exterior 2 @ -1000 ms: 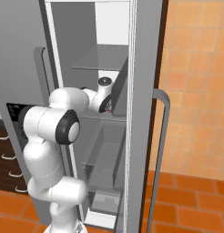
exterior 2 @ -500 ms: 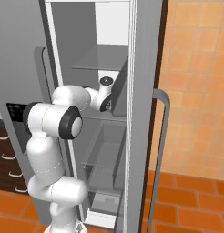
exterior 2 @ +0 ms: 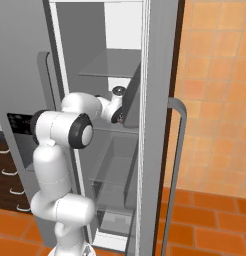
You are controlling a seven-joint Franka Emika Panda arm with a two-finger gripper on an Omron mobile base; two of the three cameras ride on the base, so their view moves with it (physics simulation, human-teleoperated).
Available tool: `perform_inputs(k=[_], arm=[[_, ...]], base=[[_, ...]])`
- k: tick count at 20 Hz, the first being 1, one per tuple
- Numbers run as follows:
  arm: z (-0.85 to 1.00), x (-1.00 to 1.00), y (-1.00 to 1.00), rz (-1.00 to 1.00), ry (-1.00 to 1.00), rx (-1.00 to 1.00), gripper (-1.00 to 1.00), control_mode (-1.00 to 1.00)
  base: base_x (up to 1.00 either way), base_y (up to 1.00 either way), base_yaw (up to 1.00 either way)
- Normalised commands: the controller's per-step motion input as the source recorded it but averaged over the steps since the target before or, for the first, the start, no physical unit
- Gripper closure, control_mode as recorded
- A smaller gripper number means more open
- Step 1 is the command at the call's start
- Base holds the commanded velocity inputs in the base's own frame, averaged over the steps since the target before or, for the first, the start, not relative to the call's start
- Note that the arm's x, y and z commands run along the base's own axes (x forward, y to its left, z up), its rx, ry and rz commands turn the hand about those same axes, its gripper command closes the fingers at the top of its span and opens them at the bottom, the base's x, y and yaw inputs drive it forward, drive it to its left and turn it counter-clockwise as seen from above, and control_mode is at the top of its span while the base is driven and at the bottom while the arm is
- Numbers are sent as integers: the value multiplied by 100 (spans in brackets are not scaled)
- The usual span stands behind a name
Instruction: Place one garlic and one steak in each tupperware on the nearby counter, to pack two identical lunches.
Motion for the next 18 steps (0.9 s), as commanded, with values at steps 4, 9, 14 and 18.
perform_inputs(k=[4, 9, 14, 18], arm=[[-10, 11, 0, 2, 0, 0, -100, -100], [-17, 0, 0, 2, 0, 0, -100, -100], [-10, 5, 0, 1, 0, 0, 100, -100], [0, 0, 0, 0, 0, 0, 100, -100]], base=[[0, 0, 0], [0, 0, 0], [0, 0, 0], [0, 0, 0]])
